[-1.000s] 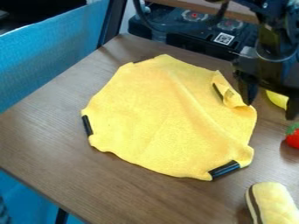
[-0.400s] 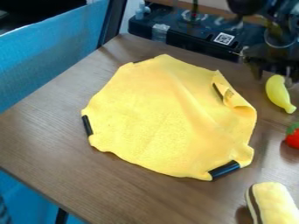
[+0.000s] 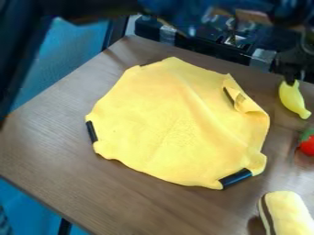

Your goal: Touch the yellow toy to the bottom edge of the clothe

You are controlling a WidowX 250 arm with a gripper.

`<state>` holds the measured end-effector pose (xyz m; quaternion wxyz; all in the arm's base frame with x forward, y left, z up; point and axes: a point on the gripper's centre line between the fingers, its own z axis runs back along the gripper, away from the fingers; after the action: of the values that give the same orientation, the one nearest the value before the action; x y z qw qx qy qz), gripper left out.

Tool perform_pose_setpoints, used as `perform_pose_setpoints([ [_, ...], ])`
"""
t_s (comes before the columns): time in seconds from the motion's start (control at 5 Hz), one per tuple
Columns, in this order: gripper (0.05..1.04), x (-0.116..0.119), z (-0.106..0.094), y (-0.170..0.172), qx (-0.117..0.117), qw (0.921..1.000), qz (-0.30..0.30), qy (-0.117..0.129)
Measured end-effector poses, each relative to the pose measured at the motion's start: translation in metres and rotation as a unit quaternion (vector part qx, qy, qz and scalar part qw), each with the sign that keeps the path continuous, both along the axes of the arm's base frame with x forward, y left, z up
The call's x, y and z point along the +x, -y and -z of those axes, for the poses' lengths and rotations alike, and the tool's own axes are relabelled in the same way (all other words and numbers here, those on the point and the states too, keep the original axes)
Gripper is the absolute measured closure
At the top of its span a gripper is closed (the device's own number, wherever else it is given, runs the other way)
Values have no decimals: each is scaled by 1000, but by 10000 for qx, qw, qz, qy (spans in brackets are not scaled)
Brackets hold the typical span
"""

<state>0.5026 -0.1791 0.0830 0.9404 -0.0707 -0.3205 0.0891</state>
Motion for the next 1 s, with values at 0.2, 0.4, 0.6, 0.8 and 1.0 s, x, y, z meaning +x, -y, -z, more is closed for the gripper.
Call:
perform_pose_setpoints([
  [0.2, 83, 11, 11, 1, 165, 9998, -112, -69],
  [0.4, 83, 20, 23, -11, 626, 9970, -433, -156],
  [0.6, 83, 20, 21, -17, 804, 9948, -583, -238],
  [0.8, 83, 18, 22, -20, 753, 9939, -736, -320],
  [1.0, 111, 17, 30, -24, 639, 9935, -844, -416],
])
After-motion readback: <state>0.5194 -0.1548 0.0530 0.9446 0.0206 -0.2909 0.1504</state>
